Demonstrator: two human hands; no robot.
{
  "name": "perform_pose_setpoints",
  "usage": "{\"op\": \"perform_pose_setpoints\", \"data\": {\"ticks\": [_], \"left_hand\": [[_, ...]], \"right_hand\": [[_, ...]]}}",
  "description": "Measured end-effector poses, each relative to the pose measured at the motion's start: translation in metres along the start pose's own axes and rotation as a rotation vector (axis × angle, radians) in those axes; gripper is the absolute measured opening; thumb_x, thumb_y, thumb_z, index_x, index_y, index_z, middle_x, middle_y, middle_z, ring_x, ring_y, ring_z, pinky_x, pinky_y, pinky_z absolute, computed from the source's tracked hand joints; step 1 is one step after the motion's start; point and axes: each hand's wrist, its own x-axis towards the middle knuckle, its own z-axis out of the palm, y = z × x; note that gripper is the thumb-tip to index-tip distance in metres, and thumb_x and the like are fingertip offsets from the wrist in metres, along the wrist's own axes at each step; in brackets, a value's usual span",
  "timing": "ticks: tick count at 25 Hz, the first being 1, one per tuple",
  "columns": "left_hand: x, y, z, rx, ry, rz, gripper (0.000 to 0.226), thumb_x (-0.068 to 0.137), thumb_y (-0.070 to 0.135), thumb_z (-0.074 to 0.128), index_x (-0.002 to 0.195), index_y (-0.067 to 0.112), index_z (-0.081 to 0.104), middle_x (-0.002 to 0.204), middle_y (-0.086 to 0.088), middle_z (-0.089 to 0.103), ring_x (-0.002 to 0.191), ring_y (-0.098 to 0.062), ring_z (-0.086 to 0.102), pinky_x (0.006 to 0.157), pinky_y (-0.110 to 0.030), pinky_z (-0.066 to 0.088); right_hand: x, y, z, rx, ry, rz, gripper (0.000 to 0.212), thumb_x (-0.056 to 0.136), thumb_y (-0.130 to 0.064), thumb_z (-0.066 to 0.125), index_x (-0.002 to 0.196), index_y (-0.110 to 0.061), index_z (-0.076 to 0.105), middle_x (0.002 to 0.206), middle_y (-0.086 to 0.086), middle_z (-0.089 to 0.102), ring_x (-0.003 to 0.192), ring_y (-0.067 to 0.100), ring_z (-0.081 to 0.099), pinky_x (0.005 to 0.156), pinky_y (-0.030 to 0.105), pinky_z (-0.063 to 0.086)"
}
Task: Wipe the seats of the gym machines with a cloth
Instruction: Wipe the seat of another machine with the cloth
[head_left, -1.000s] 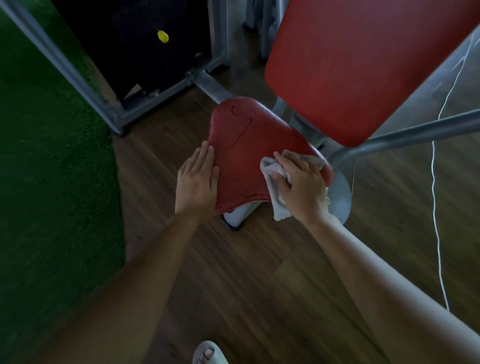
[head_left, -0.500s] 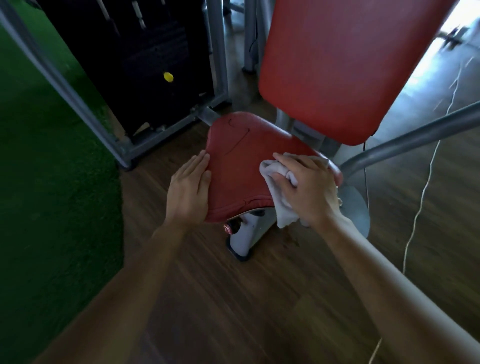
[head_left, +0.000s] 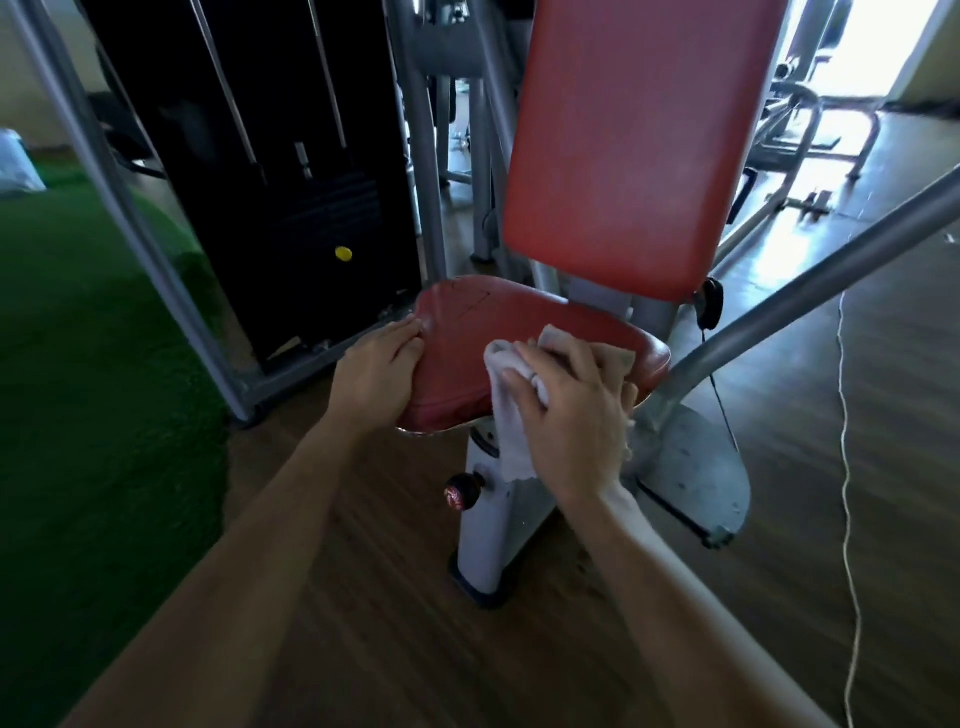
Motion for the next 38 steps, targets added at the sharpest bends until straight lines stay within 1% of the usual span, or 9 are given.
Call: {"op": "perform_pose_setpoints", "data": {"ticks": [6, 10, 13, 15, 19, 24, 28, 33, 38], "left_hand": [[-0.003, 0.006, -0.002, -0.047, 0.024, -0.031, 0.037, 0.105, 0.026, 0.043, 0.139, 0.020, 0.059, 0.147, 0.004, 0.054, 0.136, -0.015, 0.046, 0.109, -0.026, 0.030], [-0.003, 0.004, -0.001, -0.060, 0.035, -0.011, 0.037, 0.106, 0.023, 0.042, 0.138, 0.020, 0.060, 0.145, 0.004, 0.055, 0.136, -0.014, 0.046, 0.109, -0.027, 0.031], [-0.002, 0.001, 0.001, -0.069, 0.052, -0.009, 0.037, 0.105, 0.022, 0.042, 0.136, 0.020, 0.062, 0.143, 0.005, 0.057, 0.135, -0.015, 0.048, 0.111, -0.029, 0.032], [-0.001, 0.001, 0.002, -0.074, 0.052, -0.005, 0.037, 0.105, 0.022, 0.042, 0.135, 0.020, 0.063, 0.142, 0.004, 0.058, 0.134, -0.015, 0.049, 0.112, -0.031, 0.034], [-0.001, 0.001, 0.001, -0.087, 0.047, 0.003, 0.037, 0.105, 0.021, 0.042, 0.135, 0.019, 0.063, 0.143, 0.003, 0.058, 0.134, -0.016, 0.049, 0.114, -0.033, 0.034], [-0.002, 0.000, 0.003, -0.082, 0.049, -0.010, 0.036, 0.105, 0.021, 0.042, 0.135, 0.019, 0.063, 0.143, 0.004, 0.058, 0.134, -0.015, 0.049, 0.114, -0.033, 0.033], [0.000, -0.003, 0.003, -0.085, 0.041, 0.003, 0.037, 0.105, 0.022, 0.042, 0.135, 0.018, 0.063, 0.143, 0.003, 0.057, 0.135, -0.015, 0.048, 0.115, -0.034, 0.033], [-0.001, -0.002, 0.003, -0.086, 0.042, 0.015, 0.037, 0.105, 0.021, 0.041, 0.135, 0.017, 0.062, 0.144, 0.002, 0.057, 0.136, -0.017, 0.048, 0.116, -0.034, 0.032], [0.001, -0.006, 0.003, -0.099, 0.043, 0.035, 0.036, 0.105, 0.018, 0.042, 0.133, 0.015, 0.064, 0.141, 0.000, 0.059, 0.133, -0.017, 0.050, 0.115, -0.034, 0.034]], "right_hand": [[-0.056, -0.050, 0.031, 0.222, 0.195, 0.188, 0.027, 0.093, -0.045, 0.064, 0.109, -0.025, 0.068, 0.114, -0.005, 0.061, 0.105, 0.025, 0.054, 0.087, 0.050, 0.047], [-0.046, -0.042, 0.039, 0.243, 0.308, 0.193, 0.022, 0.093, -0.034, 0.067, 0.114, -0.028, 0.066, 0.103, -0.005, 0.061, 0.096, 0.023, 0.055, 0.081, 0.051, 0.050], [-0.042, -0.047, 0.044, 0.315, 0.421, 0.308, 0.022, 0.095, -0.025, 0.068, 0.116, -0.031, 0.071, 0.104, -0.007, 0.058, 0.097, 0.015, 0.048, 0.080, 0.047, 0.052], [-0.051, -0.072, 0.050, 0.379, 0.417, 0.354, 0.024, 0.098, -0.026, 0.066, 0.120, -0.032, 0.071, 0.109, -0.008, 0.058, 0.099, 0.014, 0.048, 0.081, 0.041, 0.052], [-0.058, -0.061, 0.048, 0.364, 0.381, 0.182, 0.024, 0.096, -0.026, 0.068, 0.119, -0.029, 0.073, 0.106, -0.004, 0.060, 0.099, 0.017, 0.050, 0.081, 0.043, 0.052], [-0.047, -0.049, 0.050, 0.375, 0.447, 0.386, 0.020, 0.093, -0.019, 0.070, 0.112, -0.023, 0.074, 0.098, 0.000, 0.059, 0.094, 0.020, 0.048, 0.076, 0.039, 0.050], [-0.067, -0.075, 0.058, 0.413, 0.358, 0.206, 0.017, 0.094, -0.023, 0.069, 0.111, -0.021, 0.073, 0.096, 0.000, 0.061, 0.091, 0.022, 0.052, 0.078, 0.030, 0.046], [-0.045, -0.038, 0.046, 0.358, 0.400, 0.341, 0.013, 0.091, -0.018, 0.070, 0.104, -0.016, 0.072, 0.095, 0.001, 0.057, 0.091, 0.017, 0.046, 0.073, 0.029, 0.040], [-0.071, -0.069, 0.053, 0.402, 0.278, 0.067, 0.014, 0.094, -0.029, 0.069, 0.105, -0.020, 0.072, 0.094, -0.001, 0.060, 0.089, 0.020, 0.052, 0.082, 0.017, 0.035]]}}
